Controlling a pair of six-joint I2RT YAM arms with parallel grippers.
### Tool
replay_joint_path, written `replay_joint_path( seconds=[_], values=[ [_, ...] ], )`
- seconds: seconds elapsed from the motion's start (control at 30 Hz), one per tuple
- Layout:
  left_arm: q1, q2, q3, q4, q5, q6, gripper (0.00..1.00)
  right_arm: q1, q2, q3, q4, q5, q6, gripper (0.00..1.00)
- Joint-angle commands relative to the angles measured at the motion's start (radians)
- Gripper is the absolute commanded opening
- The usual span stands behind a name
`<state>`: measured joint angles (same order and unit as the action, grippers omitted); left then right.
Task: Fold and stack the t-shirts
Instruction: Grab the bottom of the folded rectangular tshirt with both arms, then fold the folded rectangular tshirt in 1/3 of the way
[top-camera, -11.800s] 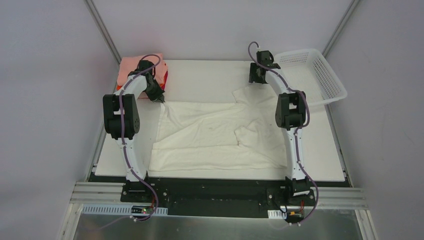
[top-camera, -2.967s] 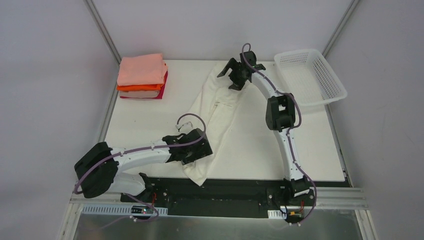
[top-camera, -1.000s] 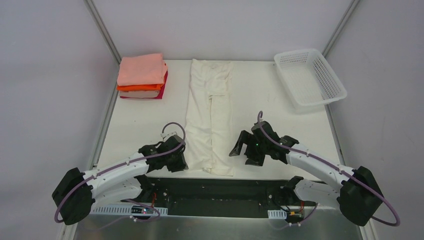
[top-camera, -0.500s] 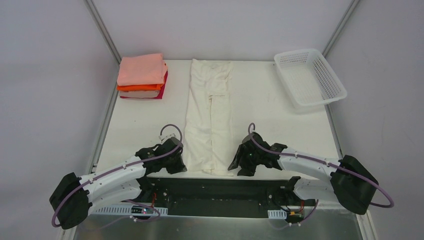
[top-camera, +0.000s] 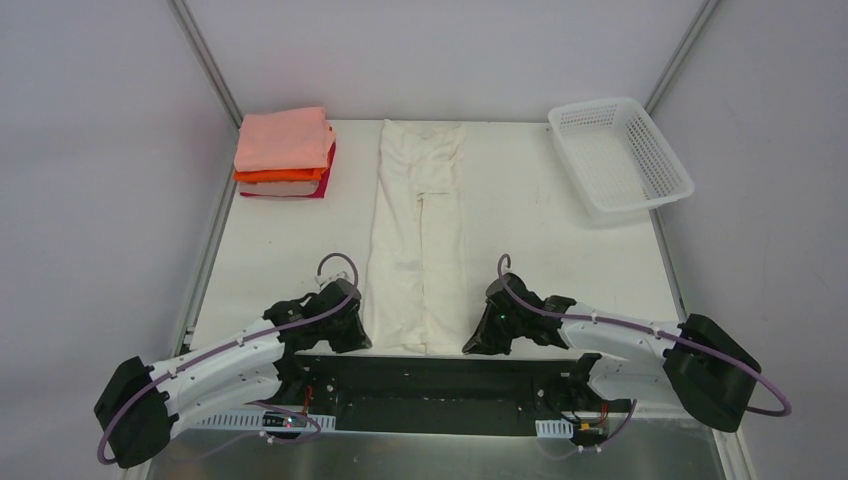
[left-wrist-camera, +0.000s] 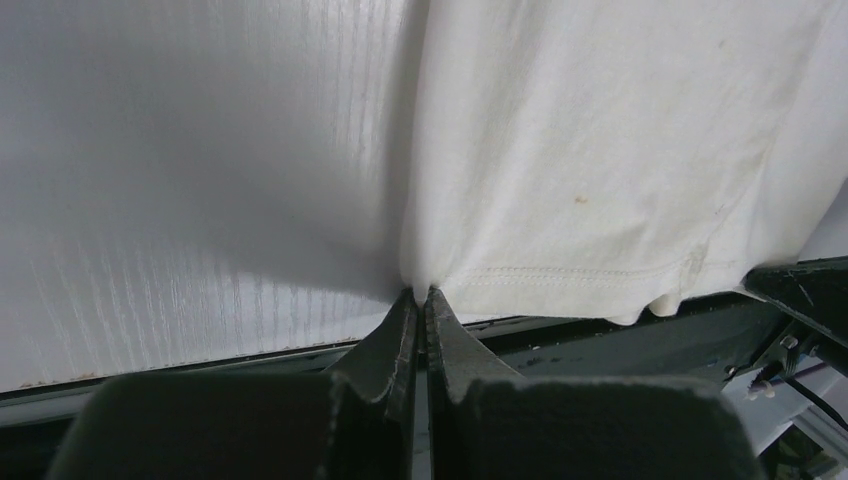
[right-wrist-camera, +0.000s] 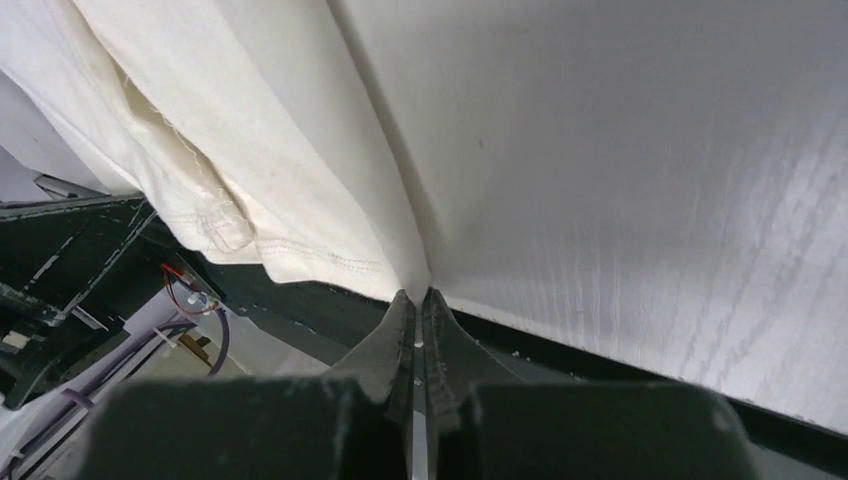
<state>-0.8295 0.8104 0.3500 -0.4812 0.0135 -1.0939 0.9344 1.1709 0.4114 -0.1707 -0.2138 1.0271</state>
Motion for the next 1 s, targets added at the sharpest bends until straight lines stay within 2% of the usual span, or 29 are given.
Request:
replay_joint_path(
  seconds=[0.0,0.13,0.27,0.5,0.6,0.73,0.97],
  values=[
    [-0.003,-0.041,-0.033,-0.073,0.08,-0.019,0.0,0.017,-0.082,-0.023,-0.055,-0.016,-0.03,0.0],
    [-0.041,-0.068,-0.038,-0.076,0.116,-0.026,0.0,0.043,-0.097,-0.037,0.004,-0.048,-0.018,0.0],
    [-0.062,-0.118,-0.038,-0.087,0.137,-0.041,0.0,0.068,-0.133,-0.028,-0.008,-0.053,-0.02,0.0],
    [-0.063,-0.15,0.049,-0.086,0.037,-0.021,0.0,0.068,-0.222,0.047,-0.106,0.089,-0.075,0.0],
    [-0.06,-0.094,0.127,-0.072,-0.059,0.021,0.0,0.058,-0.23,0.116,-0.109,0.186,-0.147,0.0],
    [-0.048,0.033,0.289,-0.037,-0.187,0.139,0.0,-0.001,-0.164,0.22,-0.126,0.299,-0.22,0.0],
    [0.048,0.252,0.491,-0.005,-0.28,0.275,0.0,-0.111,-0.002,0.399,-0.048,0.343,-0.342,0.0]
  ],
)
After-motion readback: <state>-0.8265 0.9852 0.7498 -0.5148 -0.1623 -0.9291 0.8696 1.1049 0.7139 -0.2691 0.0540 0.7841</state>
